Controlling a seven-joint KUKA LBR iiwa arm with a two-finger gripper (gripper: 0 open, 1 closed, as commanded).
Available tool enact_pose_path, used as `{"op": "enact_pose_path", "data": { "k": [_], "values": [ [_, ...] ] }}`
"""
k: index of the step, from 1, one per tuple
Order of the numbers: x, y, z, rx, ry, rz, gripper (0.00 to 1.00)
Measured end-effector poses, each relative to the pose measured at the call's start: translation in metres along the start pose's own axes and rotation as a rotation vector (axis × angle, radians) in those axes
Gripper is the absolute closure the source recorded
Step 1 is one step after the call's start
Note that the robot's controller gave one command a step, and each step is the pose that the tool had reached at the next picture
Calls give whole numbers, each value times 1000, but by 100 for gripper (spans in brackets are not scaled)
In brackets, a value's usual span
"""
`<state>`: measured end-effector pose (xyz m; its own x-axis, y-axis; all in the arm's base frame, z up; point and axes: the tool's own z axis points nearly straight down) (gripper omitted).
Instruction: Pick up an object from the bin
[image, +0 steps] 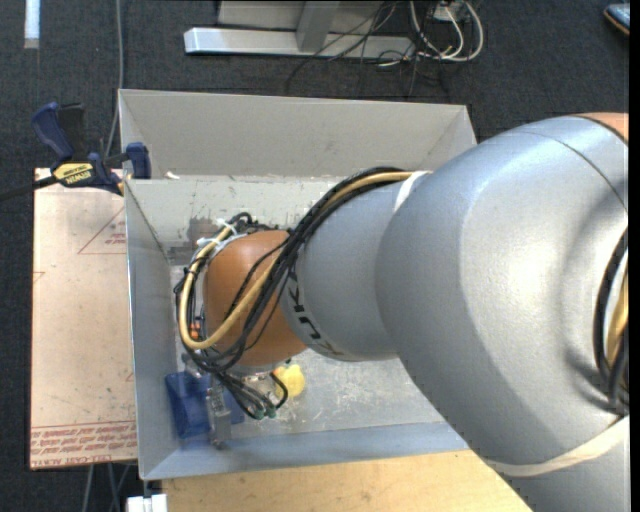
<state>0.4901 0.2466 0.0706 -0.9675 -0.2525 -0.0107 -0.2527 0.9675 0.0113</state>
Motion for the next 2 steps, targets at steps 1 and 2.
{"op": "enact_pose_path", "data": {
  "k": [1, 2],
  "values": [
    [-3, -49, -1, -4, -3, -67, 100],
    [-4, -68, -33, -4, -8, -136, 100]
  ]
}}
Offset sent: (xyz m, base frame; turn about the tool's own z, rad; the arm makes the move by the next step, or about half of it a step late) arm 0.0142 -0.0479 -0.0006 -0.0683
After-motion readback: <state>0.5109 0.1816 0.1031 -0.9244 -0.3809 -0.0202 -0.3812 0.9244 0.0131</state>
